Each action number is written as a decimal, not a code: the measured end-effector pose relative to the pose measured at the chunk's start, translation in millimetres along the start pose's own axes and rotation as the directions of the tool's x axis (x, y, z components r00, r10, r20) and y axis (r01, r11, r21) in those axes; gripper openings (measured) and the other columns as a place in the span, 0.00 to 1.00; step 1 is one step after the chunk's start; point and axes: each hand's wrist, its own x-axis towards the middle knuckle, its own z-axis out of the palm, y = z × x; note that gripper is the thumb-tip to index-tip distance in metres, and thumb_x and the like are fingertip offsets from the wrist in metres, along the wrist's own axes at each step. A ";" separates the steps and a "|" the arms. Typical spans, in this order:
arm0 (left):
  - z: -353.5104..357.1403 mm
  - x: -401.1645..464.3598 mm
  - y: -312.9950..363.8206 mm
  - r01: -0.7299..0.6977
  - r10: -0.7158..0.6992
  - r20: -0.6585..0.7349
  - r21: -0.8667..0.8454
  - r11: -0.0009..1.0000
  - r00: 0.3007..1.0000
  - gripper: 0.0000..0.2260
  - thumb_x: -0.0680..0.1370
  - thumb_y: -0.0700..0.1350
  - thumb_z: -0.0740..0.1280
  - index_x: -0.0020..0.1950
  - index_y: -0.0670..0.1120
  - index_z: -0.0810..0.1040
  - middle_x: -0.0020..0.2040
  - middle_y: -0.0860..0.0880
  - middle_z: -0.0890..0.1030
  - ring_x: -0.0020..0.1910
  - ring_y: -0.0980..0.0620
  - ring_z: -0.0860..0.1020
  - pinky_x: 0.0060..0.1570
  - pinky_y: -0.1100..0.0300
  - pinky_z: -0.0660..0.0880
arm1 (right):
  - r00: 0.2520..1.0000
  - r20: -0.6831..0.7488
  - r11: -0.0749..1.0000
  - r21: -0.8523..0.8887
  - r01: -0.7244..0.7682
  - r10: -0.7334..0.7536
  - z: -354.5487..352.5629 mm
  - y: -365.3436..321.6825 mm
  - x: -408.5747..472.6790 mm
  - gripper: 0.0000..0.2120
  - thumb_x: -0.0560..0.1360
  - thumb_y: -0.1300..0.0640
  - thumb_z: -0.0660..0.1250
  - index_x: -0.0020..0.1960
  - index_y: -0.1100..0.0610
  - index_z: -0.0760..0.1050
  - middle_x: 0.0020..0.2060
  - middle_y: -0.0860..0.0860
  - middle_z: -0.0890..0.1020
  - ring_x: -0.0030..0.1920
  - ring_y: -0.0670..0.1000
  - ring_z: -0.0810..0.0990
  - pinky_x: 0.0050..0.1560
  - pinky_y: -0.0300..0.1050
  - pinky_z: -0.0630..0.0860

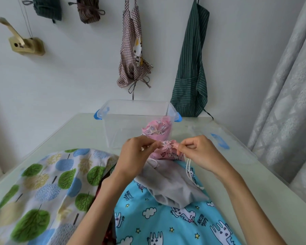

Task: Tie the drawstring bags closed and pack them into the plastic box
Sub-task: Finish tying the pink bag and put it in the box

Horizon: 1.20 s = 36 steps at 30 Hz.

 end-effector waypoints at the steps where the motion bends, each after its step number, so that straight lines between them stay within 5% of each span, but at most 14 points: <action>1: 1.0 0.5 -0.2 0.014 -0.013 -0.009 0.013 1.000 1.000 0.08 0.76 0.51 0.68 0.44 0.51 0.85 0.36 0.56 0.82 0.35 0.60 0.78 0.38 0.66 0.71 | 0.999 -0.031 1.000 -0.012 0.005 -0.005 2.6 0.7 1.0 0.15 0.76 0.51 0.67 0.34 0.56 0.80 0.17 0.39 0.75 0.22 0.35 0.73 0.29 0.25 0.65; 7: -9.5 6.9 2.0 0.125 -0.125 -0.008 0.113 0.986 0.992 0.09 0.78 0.54 0.63 0.54 0.56 0.81 0.50 0.58 0.78 0.40 0.60 0.81 0.41 0.62 0.76 | 0.999 -0.038 0.999 -0.047 0.026 -0.027 5.8 4.8 -1.0 0.14 0.76 0.49 0.66 0.32 0.50 0.79 0.20 0.40 0.76 0.25 0.39 0.74 0.39 0.41 0.74; 9: -19.5 8.2 8.6 0.185 -0.185 -0.015 0.165 0.969 0.983 0.11 0.79 0.55 0.60 0.47 0.55 0.81 0.45 0.57 0.82 0.33 0.61 0.81 0.38 0.63 0.75 | 0.996 -0.075 0.998 -0.052 0.041 -0.044 1.2 5.2 -0.9 0.14 0.75 0.49 0.66 0.32 0.49 0.79 0.21 0.40 0.77 0.26 0.40 0.75 0.42 0.46 0.77; 13: -16.1 1.6 26.3 0.308 -0.313 0.244 0.060 0.949 0.918 0.20 0.80 0.55 0.60 0.38 0.47 0.84 0.33 0.51 0.84 0.25 0.60 0.78 0.34 0.67 0.74 | 0.993 -0.098 0.996 -0.062 0.059 -0.065 0.7 1.4 -3.1 0.13 0.74 0.47 0.67 0.32 0.49 0.79 0.23 0.42 0.78 0.28 0.42 0.77 0.44 0.51 0.79; 19: 6.4 -2.6 18.6 0.359 -0.358 -0.034 0.040 0.933 0.933 0.23 0.75 0.63 0.63 0.28 0.51 0.82 0.26 0.52 0.81 0.28 0.57 0.80 0.37 0.61 0.76 | 0.996 0.047 0.975 -0.206 0.088 -0.080 3.0 -11.0 -12.0 0.12 0.74 0.45 0.66 0.34 0.47 0.80 0.22 0.40 0.78 0.28 0.41 0.77 0.41 0.46 0.77; 25: 2.2 0.8 5.6 0.413 -0.421 0.108 0.083 0.907 0.901 0.14 0.74 0.50 0.67 0.31 0.45 0.83 0.31 0.47 0.84 0.29 0.53 0.78 0.41 0.56 0.79 | 0.984 0.173 0.931 -0.350 0.104 -0.045 5.7 -22.6 -21.3 0.11 0.74 0.45 0.65 0.37 0.47 0.80 0.26 0.42 0.77 0.31 0.41 0.75 0.40 0.42 0.74; 29: -7.9 1.5 12.5 0.278 -0.277 -0.038 0.020 0.960 0.960 0.12 0.76 0.51 0.67 0.36 0.50 0.84 0.30 0.53 0.83 0.28 0.62 0.78 0.38 0.61 0.75 | 0.998 0.007 0.921 -0.385 0.062 -0.064 1.0 -16.4 -16.4 0.05 0.75 0.46 0.66 0.44 0.47 0.75 0.30 0.45 0.78 0.35 0.46 0.77 0.38 0.43 0.73; 31: -9.3 1.3 17.4 0.191 -0.202 -0.171 -0.079 0.978 0.964 0.11 0.75 0.52 0.68 0.37 0.49 0.84 0.31 0.52 0.83 0.27 0.63 0.76 0.38 0.61 0.74 | 0.986 -0.126 0.934 -0.352 0.059 -0.110 2.3 -10.8 -12.3 0.13 0.75 0.47 0.67 0.57 0.47 0.69 0.30 0.47 0.78 0.34 0.47 0.77 0.37 0.43 0.72; 33: -7.0 2.1 20.4 0.157 -0.228 -0.201 -0.315 0.936 0.953 0.10 0.75 0.50 0.70 0.38 0.46 0.85 0.33 0.50 0.84 0.32 0.60 0.79 0.40 0.61 0.75 | 0.982 -0.114 0.937 -0.334 0.108 -0.154 6.6 -7.3 -10.7 0.20 0.76 0.50 0.66 0.67 0.45 0.67 0.29 0.48 0.80 0.31 0.43 0.76 0.34 0.37 0.70; 36: -0.4 1.7 18.7 0.180 -0.300 -0.088 -0.629 0.756 0.950 0.08 0.77 0.44 0.67 0.41 0.47 0.85 0.39 0.48 0.85 0.40 0.57 0.83 0.43 0.67 0.77 | 0.994 0.008 0.944 -0.314 0.103 -0.106 14.4 -5.0 -10.1 0.12 0.77 0.50 0.64 0.60 0.45 0.77 0.48 0.43 0.85 0.41 0.38 0.80 0.37 0.25 0.69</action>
